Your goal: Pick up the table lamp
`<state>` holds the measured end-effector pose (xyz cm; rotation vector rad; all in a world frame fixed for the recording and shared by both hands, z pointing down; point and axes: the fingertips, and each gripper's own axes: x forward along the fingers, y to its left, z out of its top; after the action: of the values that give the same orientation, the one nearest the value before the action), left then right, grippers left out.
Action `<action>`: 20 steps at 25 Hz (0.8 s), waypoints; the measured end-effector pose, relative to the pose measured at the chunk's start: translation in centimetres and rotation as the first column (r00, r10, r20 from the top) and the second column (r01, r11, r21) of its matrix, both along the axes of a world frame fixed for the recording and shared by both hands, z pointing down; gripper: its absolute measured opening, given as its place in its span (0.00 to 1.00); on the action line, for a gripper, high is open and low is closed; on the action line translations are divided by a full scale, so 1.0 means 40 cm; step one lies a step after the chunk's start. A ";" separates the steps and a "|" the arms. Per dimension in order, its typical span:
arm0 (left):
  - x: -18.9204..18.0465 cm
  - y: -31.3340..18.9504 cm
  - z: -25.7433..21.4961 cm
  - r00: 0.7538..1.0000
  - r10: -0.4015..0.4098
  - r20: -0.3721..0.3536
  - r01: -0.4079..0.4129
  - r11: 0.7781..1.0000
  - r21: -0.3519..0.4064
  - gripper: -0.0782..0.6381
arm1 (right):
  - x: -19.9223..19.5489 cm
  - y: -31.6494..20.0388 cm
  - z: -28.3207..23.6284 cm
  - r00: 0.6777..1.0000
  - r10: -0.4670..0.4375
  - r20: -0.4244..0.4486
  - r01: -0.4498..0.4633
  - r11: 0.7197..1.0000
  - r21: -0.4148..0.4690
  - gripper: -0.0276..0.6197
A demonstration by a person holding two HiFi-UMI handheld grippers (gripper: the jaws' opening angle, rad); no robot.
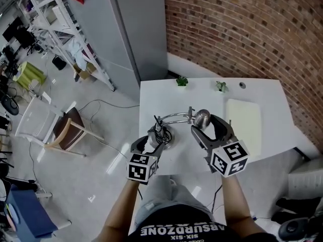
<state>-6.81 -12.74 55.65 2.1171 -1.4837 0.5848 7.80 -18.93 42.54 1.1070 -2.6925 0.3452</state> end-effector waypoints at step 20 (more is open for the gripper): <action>0.017 -0.110 0.168 0.990 0.135 0.032 -0.130 0.982 -0.136 0.47 | -0.014 -0.028 0.030 0.995 0.045 -0.089 -0.046 0.999 -0.004 0.47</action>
<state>-6.12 -17.15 62.37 2.1212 -1.2935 0.7598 7.24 -20.06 43.74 1.1551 -2.5909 0.3035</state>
